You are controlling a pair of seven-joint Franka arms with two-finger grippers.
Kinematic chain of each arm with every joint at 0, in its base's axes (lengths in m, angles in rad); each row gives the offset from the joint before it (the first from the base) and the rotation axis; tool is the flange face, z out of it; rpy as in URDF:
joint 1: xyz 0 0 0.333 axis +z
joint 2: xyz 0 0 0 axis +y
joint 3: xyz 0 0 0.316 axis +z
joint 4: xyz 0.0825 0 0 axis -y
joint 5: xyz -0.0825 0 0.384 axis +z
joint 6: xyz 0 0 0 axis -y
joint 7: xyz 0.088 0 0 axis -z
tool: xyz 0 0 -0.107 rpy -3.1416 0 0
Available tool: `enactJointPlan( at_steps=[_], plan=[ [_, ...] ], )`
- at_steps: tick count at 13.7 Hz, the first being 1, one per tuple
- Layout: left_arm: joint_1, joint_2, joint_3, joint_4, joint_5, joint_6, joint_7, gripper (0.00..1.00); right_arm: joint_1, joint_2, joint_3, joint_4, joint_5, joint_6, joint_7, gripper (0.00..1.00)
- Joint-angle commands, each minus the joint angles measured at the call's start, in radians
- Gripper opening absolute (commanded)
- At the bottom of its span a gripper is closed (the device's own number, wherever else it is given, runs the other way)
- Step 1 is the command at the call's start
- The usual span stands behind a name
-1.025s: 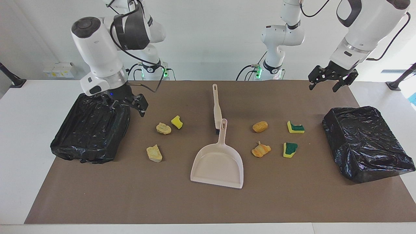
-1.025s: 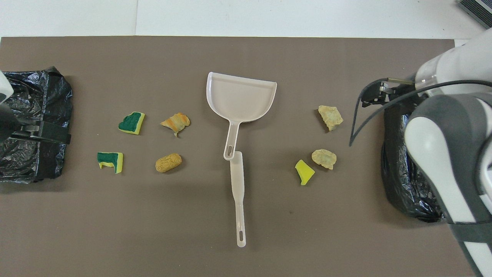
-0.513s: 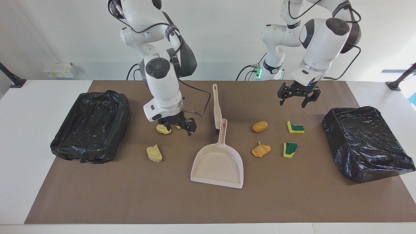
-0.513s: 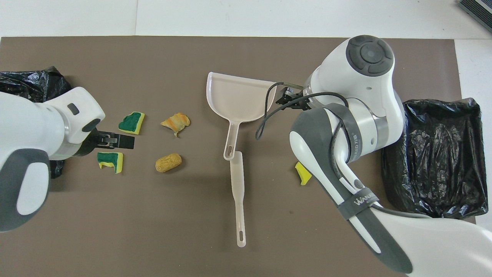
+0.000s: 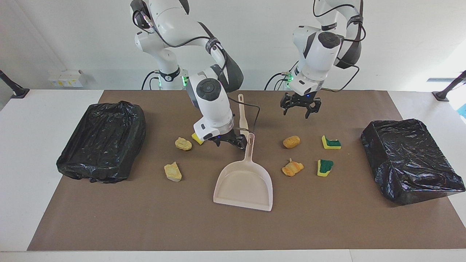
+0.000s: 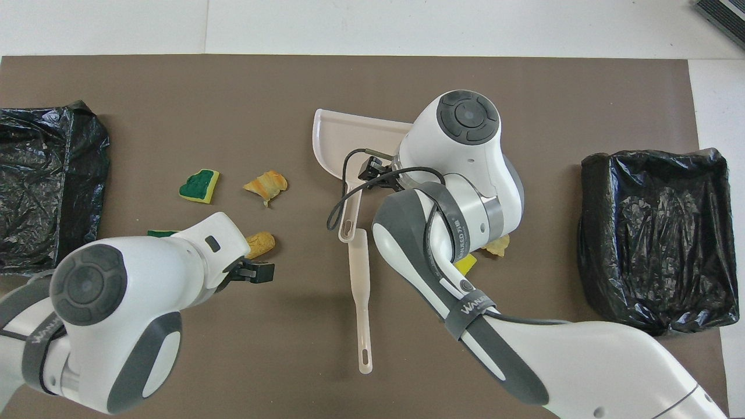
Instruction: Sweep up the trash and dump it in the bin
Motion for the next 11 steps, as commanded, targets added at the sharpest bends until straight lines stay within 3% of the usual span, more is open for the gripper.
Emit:
enactJointPlan(
  at_steps=[1, 3, 8, 11],
  plan=[
    [-0.109, -0.051, 0.004, -0.17, -0.005, 0.198, -0.102, 1.0, 0.049, 0.037, 0.007, 0.021, 0.031, 0.033, 0.01, 1.0],
    [-0.173, -0.031, -0.016, -0.224, -0.005, 0.321, -0.189, 1.0, 0.052, 0.035, 0.007, 0.02, 0.034, 0.033, -0.003, 1.0],
    [-0.332, 0.054, -0.03, -0.218, -0.002, 0.427, -0.339, 1.0, 0.092, 0.037, 0.007, -0.02, 0.025, 0.064, -0.04, 1.0],
    [-0.339, 0.16, -0.072, -0.138, 0.008, 0.446, -0.35, 1.0, 0.094, 0.035, 0.007, -0.026, 0.025, 0.084, -0.043, 1.0]
  ],
)
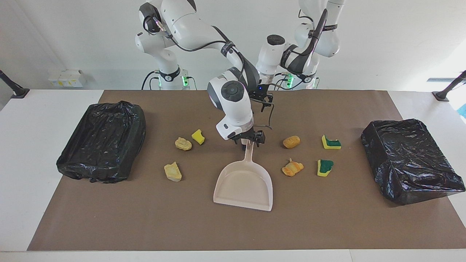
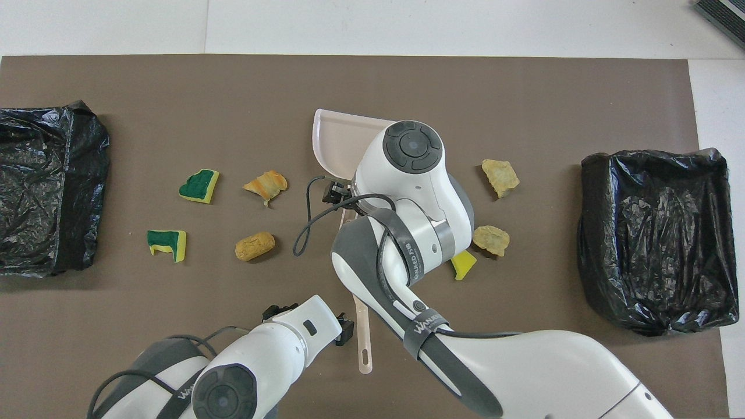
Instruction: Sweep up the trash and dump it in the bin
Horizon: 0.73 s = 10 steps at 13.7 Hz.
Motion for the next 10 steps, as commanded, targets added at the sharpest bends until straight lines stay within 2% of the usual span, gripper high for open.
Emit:
enactJointPlan(
  at_steps=[1, 2, 5, 6, 7, 8, 9, 10],
  plan=[
    [-0.026, 0.097, -0.004, 0.091, 0.007, 0.021, -0.061, 1.0, -0.006, -0.002, 0.004, -0.021, 0.012, 0.027, -0.038, 1.0],
    [-0.051, 0.12, -0.004, 0.113, 0.007, 0.02, -0.093, 1.0, -0.006, -0.004, 0.004, -0.027, 0.011, 0.036, -0.038, 1.0],
    [-0.057, 0.124, -0.004, 0.115, 0.008, 0.003, -0.096, 1.0, 0.015, 0.008, 0.004, -0.03, 0.006, 0.051, -0.035, 0.99],
    [-0.057, 0.122, -0.004, 0.115, 0.008, -0.008, -0.096, 1.0, 0.017, 0.009, 0.002, -0.03, 0.005, 0.05, -0.033, 0.95],
    [-0.057, 0.119, -0.004, 0.11, 0.008, -0.02, -0.098, 0.88, 0.017, 0.009, 0.002, -0.029, 0.005, 0.051, -0.033, 0.86],
    [-0.057, 0.116, -0.004, 0.11, 0.008, -0.037, -0.101, 0.87, 0.017, 0.009, 0.002, -0.03, 0.005, 0.056, -0.033, 0.69],
    [-0.057, 0.116, -0.004, 0.11, 0.008, -0.046, -0.102, 0.85, 0.015, 0.01, 0.002, -0.03, 0.003, 0.063, -0.035, 0.47],
    [-0.057, 0.116, -0.004, 0.11, 0.008, -0.046, -0.112, 0.84, 0.015, 0.01, 0.002, -0.03, 0.005, 0.064, -0.035, 0.11]
  ],
)
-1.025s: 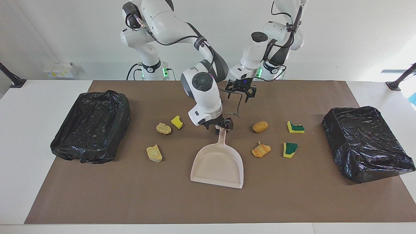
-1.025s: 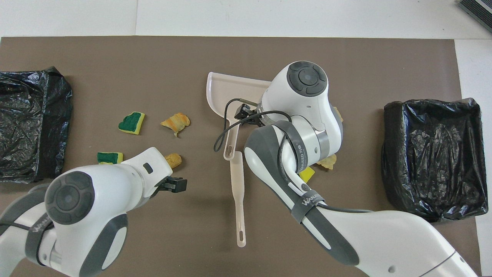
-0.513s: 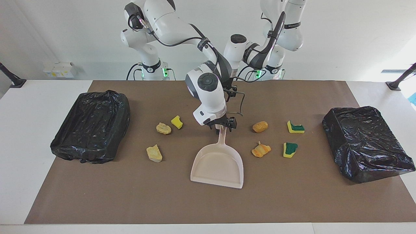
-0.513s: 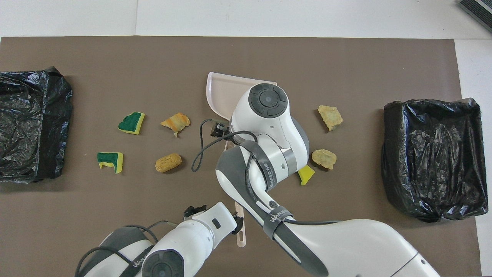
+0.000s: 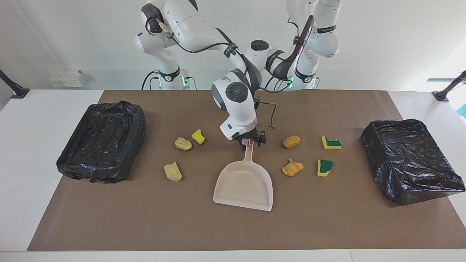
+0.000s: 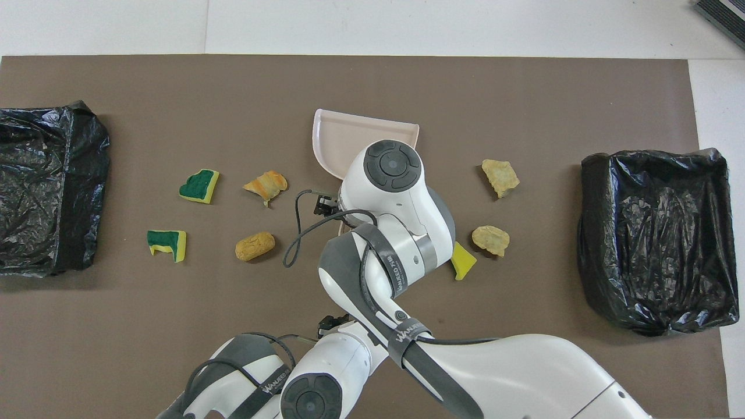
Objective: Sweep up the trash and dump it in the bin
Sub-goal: 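Grasp the dustpan handle with the right gripper and lift it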
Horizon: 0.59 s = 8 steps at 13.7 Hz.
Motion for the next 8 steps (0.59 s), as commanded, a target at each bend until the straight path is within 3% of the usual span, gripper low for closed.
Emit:
enactJointPlan(
  at_steps=[1, 5, 8],
  plan=[
    [-0.014, -0.004, 0.011, 0.004, 0.008, -0.03, -0.042, 0.8, -0.008, 0.005, 0.003, -0.008, 0.006, 0.026, -0.024, 0.0],
    [-0.014, -0.011, 0.011, 0.005, 0.008, -0.053, -0.064, 0.71, -0.047, 0.019, -0.003, 0.001, 0.003, 0.01, -0.033, 0.0],
    [-0.014, -0.025, 0.011, 0.005, 0.008, -0.078, -0.073, 0.68, -0.085, -0.019, -0.009, 0.032, -0.013, -0.058, -0.059, 0.0]
  ],
)
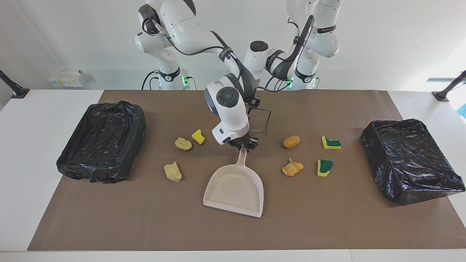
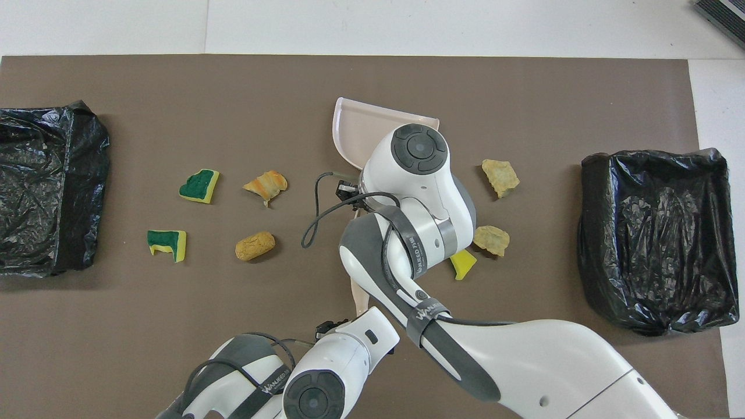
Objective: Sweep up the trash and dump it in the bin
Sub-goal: 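Grasp the dustpan handle with the right gripper and lift it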
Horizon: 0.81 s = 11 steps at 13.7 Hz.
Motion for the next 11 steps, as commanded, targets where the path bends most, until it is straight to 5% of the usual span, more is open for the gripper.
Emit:
enactJointPlan(
  at_steps=[1, 2, 7, 8, 9, 11],
  plan=[
    [-0.014, -0.022, 0.011, 0.004, 0.008, -0.044, -0.022, 0.56, -0.04, -0.06, 0.001, 0.021, -0.016, -0.07, -0.126, 0.0],
    [-0.014, -0.027, 0.011, 0.006, 0.009, -0.056, -0.022, 0.49, -0.053, -0.108, -0.001, 0.009, -0.009, -0.092, -0.178, 0.0],
    [-0.014, -0.036, 0.009, 0.007, 0.009, -0.063, -0.022, 0.46, -0.199, -0.287, 0.002, 0.0, -0.021, -0.374, -0.6, 0.0],
    [-0.014, -0.036, 0.011, 0.007, 0.009, -0.064, -0.021, 0.3, -0.233, -0.313, 0.001, -0.002, -0.024, -0.418, -0.693, 0.0],
    [-0.012, -0.036, 0.011, 0.007, 0.009, -0.067, -0.021, 0.04, -0.274, -0.332, -0.001, 0.0, -0.025, -0.454, -0.775, 0.0],
    [-0.004, -0.036, 0.011, 0.009, 0.009, -0.084, -0.019, 0.0, -0.362, -0.349, 0.002, 0.004, -0.032, -0.529, -0.989, 0.0]
  ],
)
